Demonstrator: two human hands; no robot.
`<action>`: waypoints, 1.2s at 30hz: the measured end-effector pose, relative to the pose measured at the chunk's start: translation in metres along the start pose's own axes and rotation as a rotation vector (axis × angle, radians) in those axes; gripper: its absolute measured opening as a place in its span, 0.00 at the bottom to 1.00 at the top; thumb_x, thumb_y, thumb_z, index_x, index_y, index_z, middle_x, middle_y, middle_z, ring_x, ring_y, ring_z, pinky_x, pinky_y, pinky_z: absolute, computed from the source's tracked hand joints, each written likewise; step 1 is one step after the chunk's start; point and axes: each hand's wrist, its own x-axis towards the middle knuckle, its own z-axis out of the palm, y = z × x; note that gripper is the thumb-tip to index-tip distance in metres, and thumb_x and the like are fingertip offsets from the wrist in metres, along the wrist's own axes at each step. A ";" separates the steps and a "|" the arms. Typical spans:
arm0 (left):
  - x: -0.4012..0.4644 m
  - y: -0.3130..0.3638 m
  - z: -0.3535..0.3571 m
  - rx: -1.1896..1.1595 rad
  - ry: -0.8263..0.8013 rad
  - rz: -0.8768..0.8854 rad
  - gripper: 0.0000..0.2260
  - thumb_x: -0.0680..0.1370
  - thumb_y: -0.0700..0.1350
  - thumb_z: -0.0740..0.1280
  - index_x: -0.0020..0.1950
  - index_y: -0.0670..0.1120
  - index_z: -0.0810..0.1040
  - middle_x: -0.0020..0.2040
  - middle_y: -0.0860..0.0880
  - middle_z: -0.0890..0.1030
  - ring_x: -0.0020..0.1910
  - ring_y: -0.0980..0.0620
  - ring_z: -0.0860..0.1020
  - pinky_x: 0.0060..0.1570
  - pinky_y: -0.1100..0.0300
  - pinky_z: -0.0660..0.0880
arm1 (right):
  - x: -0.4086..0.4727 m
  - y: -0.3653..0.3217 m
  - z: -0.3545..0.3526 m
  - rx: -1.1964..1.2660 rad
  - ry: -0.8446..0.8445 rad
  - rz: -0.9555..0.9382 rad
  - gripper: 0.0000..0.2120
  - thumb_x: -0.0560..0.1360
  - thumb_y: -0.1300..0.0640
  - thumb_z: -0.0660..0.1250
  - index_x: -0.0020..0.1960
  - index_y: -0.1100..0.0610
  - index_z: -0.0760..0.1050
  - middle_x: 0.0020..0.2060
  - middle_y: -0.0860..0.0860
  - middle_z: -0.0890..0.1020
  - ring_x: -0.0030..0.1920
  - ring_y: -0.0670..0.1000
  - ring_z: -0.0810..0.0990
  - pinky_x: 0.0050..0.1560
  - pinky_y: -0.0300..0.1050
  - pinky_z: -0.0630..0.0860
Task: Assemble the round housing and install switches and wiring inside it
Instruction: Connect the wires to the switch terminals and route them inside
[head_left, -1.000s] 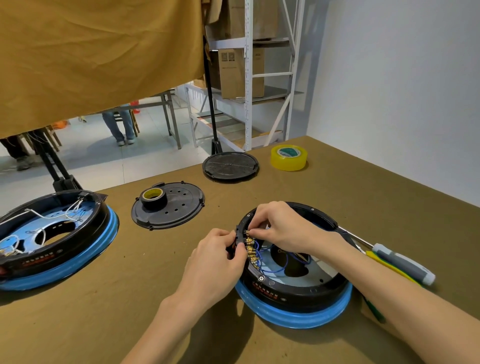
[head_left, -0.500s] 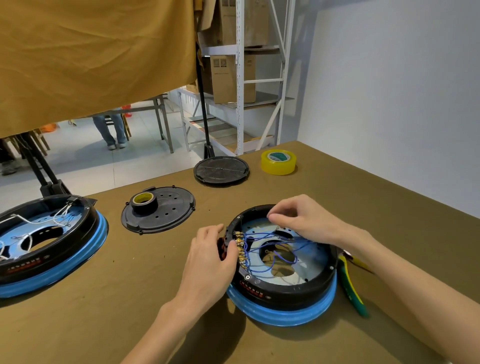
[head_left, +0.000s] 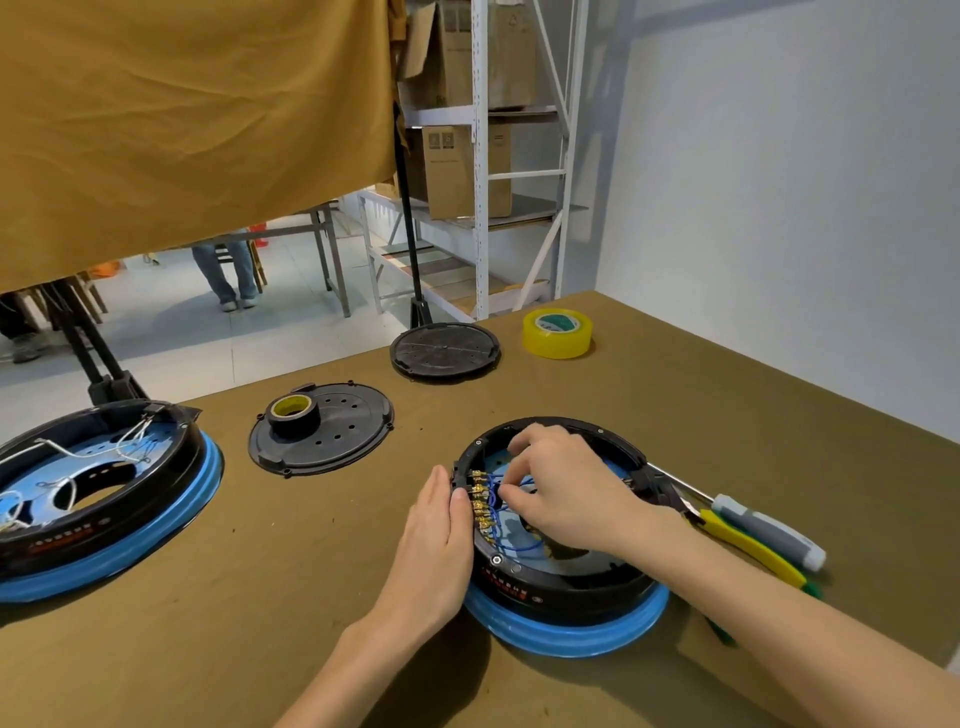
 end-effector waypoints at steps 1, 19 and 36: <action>0.000 0.000 0.000 0.000 -0.004 0.001 0.28 0.86 0.59 0.47 0.84 0.50 0.48 0.84 0.54 0.51 0.81 0.60 0.51 0.75 0.65 0.47 | 0.001 -0.002 0.002 0.031 -0.024 0.011 0.11 0.81 0.50 0.66 0.53 0.52 0.87 0.66 0.51 0.77 0.68 0.52 0.70 0.67 0.50 0.65; -0.001 0.004 -0.001 0.049 -0.063 -0.008 0.27 0.87 0.56 0.45 0.85 0.50 0.44 0.85 0.53 0.47 0.83 0.57 0.48 0.75 0.63 0.46 | 0.000 -0.001 0.021 0.297 0.036 0.077 0.09 0.81 0.55 0.69 0.45 0.54 0.86 0.61 0.45 0.77 0.65 0.48 0.71 0.70 0.52 0.66; -0.009 0.011 -0.002 -0.116 0.044 0.036 0.26 0.85 0.51 0.61 0.83 0.52 0.57 0.80 0.56 0.64 0.77 0.58 0.62 0.79 0.51 0.60 | -0.020 0.095 -0.009 0.306 0.160 0.297 0.15 0.83 0.53 0.64 0.69 0.54 0.76 0.59 0.48 0.80 0.59 0.49 0.79 0.59 0.44 0.73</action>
